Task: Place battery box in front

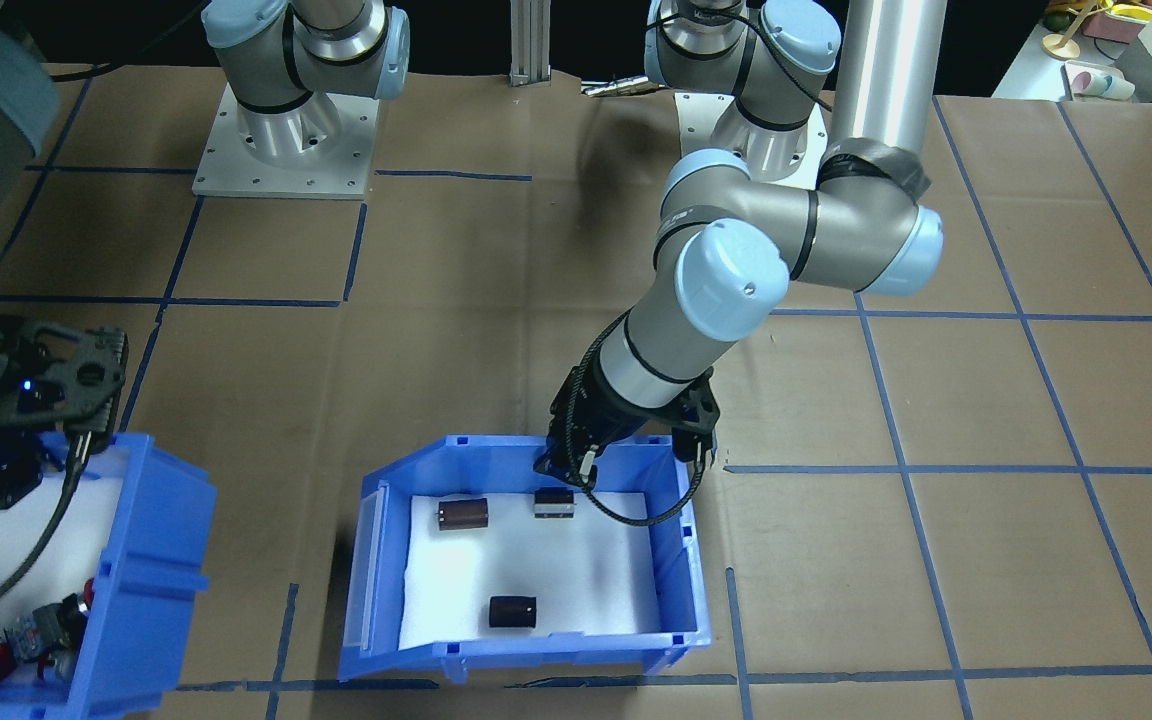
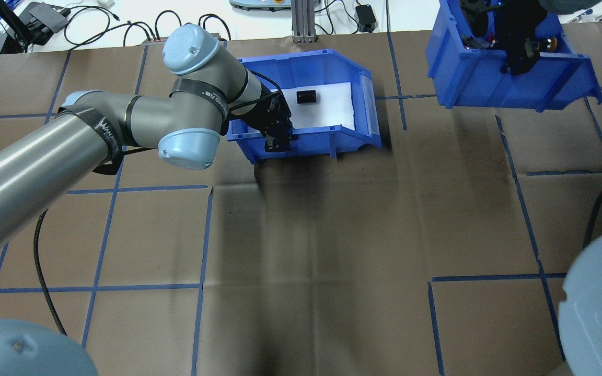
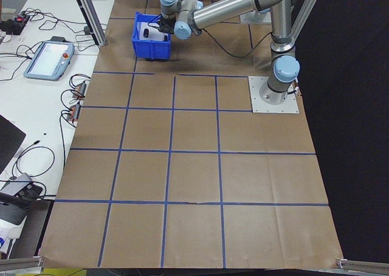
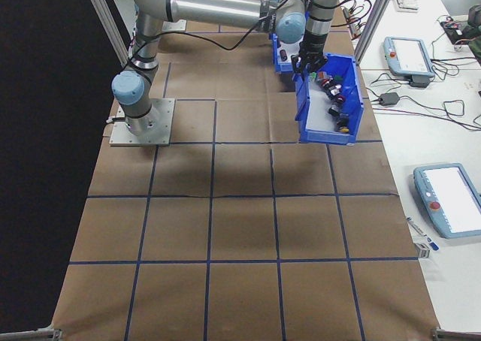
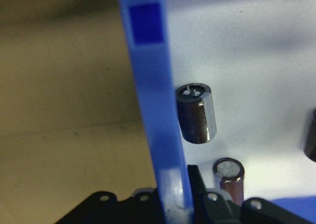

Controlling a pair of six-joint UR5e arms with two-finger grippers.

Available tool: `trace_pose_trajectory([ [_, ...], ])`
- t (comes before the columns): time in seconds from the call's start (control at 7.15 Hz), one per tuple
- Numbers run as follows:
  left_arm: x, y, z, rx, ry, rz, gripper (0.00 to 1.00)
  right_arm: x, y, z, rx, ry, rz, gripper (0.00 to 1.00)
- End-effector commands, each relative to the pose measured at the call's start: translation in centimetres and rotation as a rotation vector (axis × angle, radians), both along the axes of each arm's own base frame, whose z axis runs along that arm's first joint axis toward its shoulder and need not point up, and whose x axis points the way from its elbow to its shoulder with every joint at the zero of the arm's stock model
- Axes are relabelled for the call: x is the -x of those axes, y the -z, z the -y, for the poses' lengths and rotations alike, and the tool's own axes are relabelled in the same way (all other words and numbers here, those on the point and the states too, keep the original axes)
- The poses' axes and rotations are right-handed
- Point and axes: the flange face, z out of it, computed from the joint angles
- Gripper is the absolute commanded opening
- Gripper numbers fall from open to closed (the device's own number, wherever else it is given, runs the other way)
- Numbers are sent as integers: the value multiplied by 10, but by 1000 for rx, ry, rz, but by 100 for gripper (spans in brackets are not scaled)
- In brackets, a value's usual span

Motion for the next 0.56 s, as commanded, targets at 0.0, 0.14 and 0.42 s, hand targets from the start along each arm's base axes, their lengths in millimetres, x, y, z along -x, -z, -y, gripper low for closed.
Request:
trace_pose_trajectory([
  [0.0, 14, 11, 16, 8, 8, -3, 1, 17, 16, -90, 23, -9, -10, 0],
  [0.14, 14, 17, 22, 16, 12, 2, 16, 15, 29, -126, 41, -18, -16, 0],
  [0.42, 8, 24, 23, 7, -8, 75, 100, 11, 46, -146, 43, -19, -22, 0],
])
